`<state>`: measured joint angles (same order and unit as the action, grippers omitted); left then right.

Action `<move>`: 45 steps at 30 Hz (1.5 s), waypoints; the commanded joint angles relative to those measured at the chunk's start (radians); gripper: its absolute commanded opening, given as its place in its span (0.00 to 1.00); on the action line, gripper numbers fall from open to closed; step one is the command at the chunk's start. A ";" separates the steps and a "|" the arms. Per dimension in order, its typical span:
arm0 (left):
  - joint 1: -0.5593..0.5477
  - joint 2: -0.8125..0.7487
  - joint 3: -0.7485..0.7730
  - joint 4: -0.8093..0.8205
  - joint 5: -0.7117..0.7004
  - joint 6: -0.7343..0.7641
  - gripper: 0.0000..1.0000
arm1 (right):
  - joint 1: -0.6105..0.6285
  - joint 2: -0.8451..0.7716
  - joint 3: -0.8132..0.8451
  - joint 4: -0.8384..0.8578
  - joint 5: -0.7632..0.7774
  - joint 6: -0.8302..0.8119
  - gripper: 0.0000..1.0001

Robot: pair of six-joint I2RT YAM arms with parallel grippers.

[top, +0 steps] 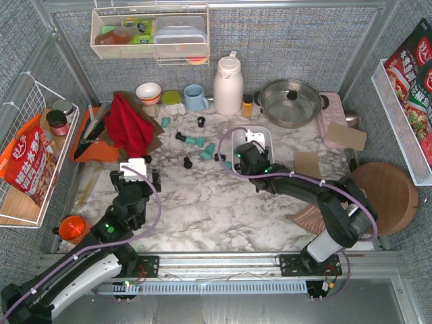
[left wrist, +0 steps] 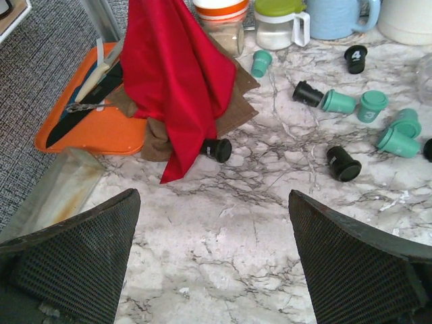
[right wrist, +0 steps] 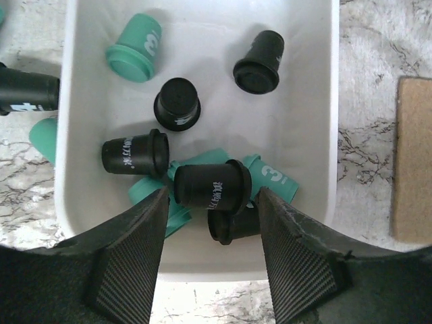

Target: Mix the coffee capsules in the storage basket

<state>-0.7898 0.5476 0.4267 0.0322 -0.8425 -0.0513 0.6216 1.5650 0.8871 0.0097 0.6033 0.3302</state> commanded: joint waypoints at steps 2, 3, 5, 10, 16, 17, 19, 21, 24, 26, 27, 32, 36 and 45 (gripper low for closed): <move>0.014 0.050 0.000 0.054 -0.013 0.024 0.99 | -0.027 -0.001 -0.017 0.023 -0.041 0.020 0.62; 0.013 0.064 0.005 0.050 -0.015 0.019 0.99 | -0.031 -0.012 -0.025 0.026 -0.050 0.017 0.62; 0.014 0.106 0.034 0.017 -0.010 -0.011 0.99 | -0.037 -0.046 -0.041 0.028 -0.066 0.002 0.63; 0.015 0.254 0.153 -0.083 0.052 -0.154 0.99 | -0.039 -0.169 -0.083 -0.014 -0.073 -0.076 0.64; 0.015 0.457 0.239 -0.061 0.136 -0.282 0.99 | -0.043 -0.344 -0.232 0.041 -0.014 -0.151 0.65; 0.015 0.507 0.263 -0.071 0.147 -0.305 0.99 | -0.048 -0.373 -0.255 0.064 -0.013 -0.151 0.65; 0.016 0.611 0.325 -0.096 0.178 -0.343 0.99 | -0.057 -0.423 -0.277 0.076 -0.027 -0.151 0.65; 0.019 0.720 0.383 -0.127 0.198 -0.380 0.99 | -0.061 -0.460 -0.288 0.078 -0.035 -0.154 0.65; 0.031 0.863 0.454 -0.138 0.240 -0.412 0.99 | -0.066 -0.497 -0.303 0.079 -0.054 -0.141 0.65; 0.043 0.930 0.477 -0.128 0.273 -0.425 0.94 | -0.068 -0.506 -0.305 0.077 -0.063 -0.134 0.65; 0.051 0.958 0.488 -0.126 0.284 -0.432 0.92 | -0.070 -0.508 -0.302 0.072 -0.067 -0.130 0.65; 0.104 1.046 0.516 -0.098 0.352 -0.451 0.83 | -0.071 -0.508 -0.299 0.064 -0.090 -0.116 0.65; 0.158 1.090 0.520 -0.037 0.423 -0.455 0.78 | -0.072 -0.501 -0.295 0.062 -0.098 -0.114 0.65; 0.182 1.178 0.560 0.057 0.460 -0.471 0.78 | -0.072 -0.483 -0.291 0.062 -0.100 -0.116 0.66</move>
<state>-0.6113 1.6974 0.9592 0.0273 -0.4114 -0.5056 0.5495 1.0748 0.5846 0.0517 0.5091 0.2077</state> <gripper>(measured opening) 0.782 0.656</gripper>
